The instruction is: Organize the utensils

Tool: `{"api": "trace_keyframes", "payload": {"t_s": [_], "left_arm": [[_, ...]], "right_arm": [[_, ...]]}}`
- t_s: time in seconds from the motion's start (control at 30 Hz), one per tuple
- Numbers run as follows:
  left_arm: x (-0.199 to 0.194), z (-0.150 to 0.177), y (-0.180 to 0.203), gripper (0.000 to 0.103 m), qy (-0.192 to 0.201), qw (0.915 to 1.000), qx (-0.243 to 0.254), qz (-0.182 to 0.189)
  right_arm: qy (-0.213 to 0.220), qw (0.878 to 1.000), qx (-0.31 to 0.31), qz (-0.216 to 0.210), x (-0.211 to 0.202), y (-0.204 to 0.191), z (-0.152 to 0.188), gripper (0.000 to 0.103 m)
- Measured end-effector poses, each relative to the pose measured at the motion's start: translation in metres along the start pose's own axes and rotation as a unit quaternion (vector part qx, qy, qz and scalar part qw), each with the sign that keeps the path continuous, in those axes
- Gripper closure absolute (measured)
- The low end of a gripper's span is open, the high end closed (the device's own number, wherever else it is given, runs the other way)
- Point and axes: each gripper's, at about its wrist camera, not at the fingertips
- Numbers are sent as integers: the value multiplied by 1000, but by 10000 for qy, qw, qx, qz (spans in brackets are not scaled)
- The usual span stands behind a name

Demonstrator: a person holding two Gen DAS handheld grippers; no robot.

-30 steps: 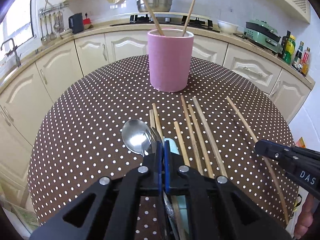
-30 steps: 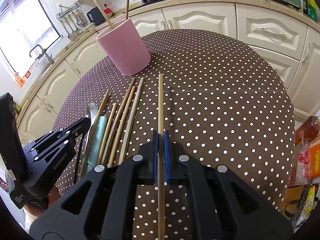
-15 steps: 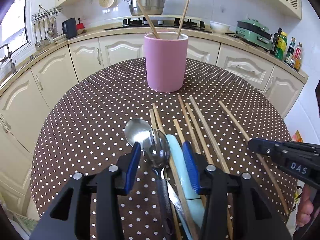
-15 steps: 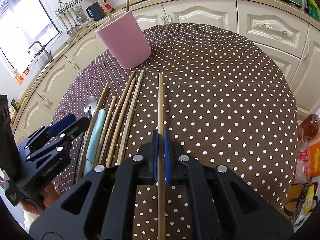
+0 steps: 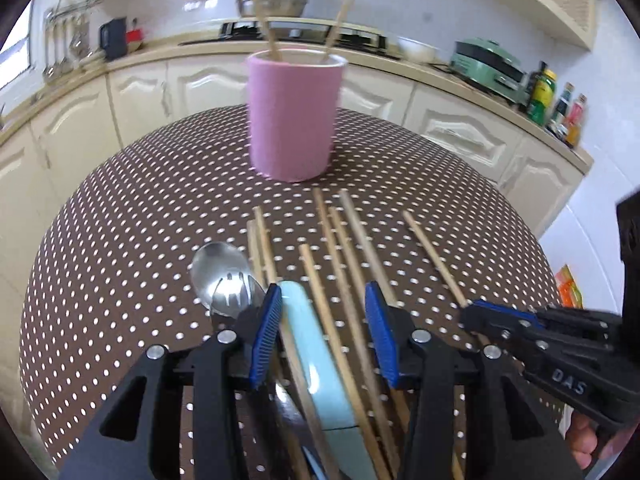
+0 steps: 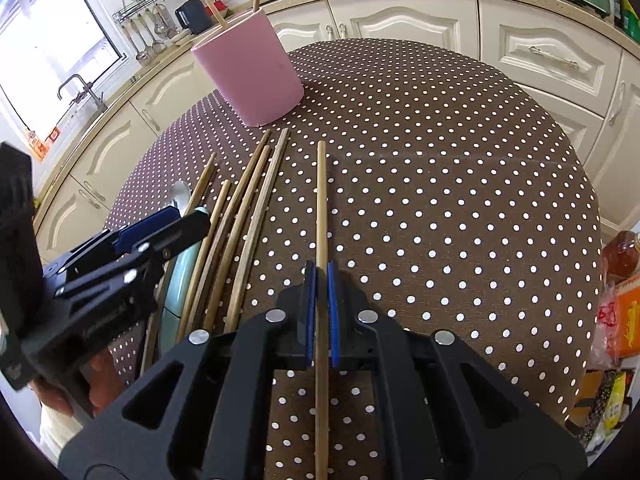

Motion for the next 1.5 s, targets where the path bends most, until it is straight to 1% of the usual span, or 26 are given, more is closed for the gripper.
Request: {"api": "trace_keyframes", "payload": {"t_s": [0.13,0.23,0.3,0.33,0.37,0.43,0.53,0.57,0.6,0.63,0.73,0.8,0.97,1.0,1.07,1.13,1.17,1.2,1.23,1.33,1.43,1.5], "left_arm": [[3,-4,-17,60,-43,9995,-304,-123],[10,-5,-21,60,-149,9989,-270,-350],[13,-7,-19,65,-171,9988,-207,-406],[13,-7,-17,72,-175,9990,-155,-371],[13,-8,-16,75,-186,9992,-119,-331],[15,-9,-14,75,-182,9991,-70,-364],[15,-11,-17,76,-232,9993,-133,-256],[15,-13,-20,89,-256,9992,-239,-181],[14,-14,-23,96,-241,9989,-312,-243],[14,-16,-28,97,-292,9986,-369,-229],[15,-19,-41,97,-466,9970,-621,36],[15,-19,-40,97,-467,9972,-576,28],[18,-17,-33,95,-450,9982,-359,-153],[19,-18,-30,93,-447,9983,-278,-239],[21,-19,-26,81,-411,9978,-187,-482],[24,-22,-24,80,-445,9974,-130,-545],[27,-22,-22,88,-510,9967,-112,-619],[27,-23,-22,92,-488,9960,-84,-744],[27,-24,-22,95,-489,9957,-64,-780],[27,-27,-29,95,-538,9964,-267,-596],[25,-28,-37,97,-545,9962,-463,-500],[22,-28,-40,97,-521,9964,-500,-447]], "right_arm": [[3,10000,-82,36,2,-2,-1,97],[34,10000,-22,38,2,-2,-3,97],[38,10000,-44,58,4,-3,-4,97],[43,10000,-33,66,4,-3,-4,97],[40,10000,-31,69,5,-3,-5,97],[38,10000,-30,74,5,-3,-5,97],[29,10000,-15,60,5,-3,-6,97],[29,10000,19,43,5,-2,-6,97],[14,10000,31,19,6,-2,-7,97],[6,10000,27,13,7,-1,-7,97],[3,10000,36,15,7,1,-7,97],[6,10000,23,32,7,1,-7,97],[-6,10000,-10,45,8,-2,-8,97],[-8,10000,-17,46,8,-3,-8,97],[-14,10000,-21,46,8,-4,-7,97],[-16,10000,-30,51,8,-5,-7,97],[-16,10000,-23,50,8,-5,-7,97],[-17,10000,-21,47,8,-5,-6,97],[-20,10000,-22,43,8,-5,-6,97],[-21,10000,8,24,7,-5,-4,97],[-29,10000,14,22,6,-4,-3,97],[-29,10000,34,16,4,-4,-3,97]]}}
Point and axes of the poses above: each gripper's, at about its wrist camera, not at the fingertips, and x roughly the way its jaws point, y to its right, z to its underside, and after that the axes turned 9 degrees about -x, right-handed
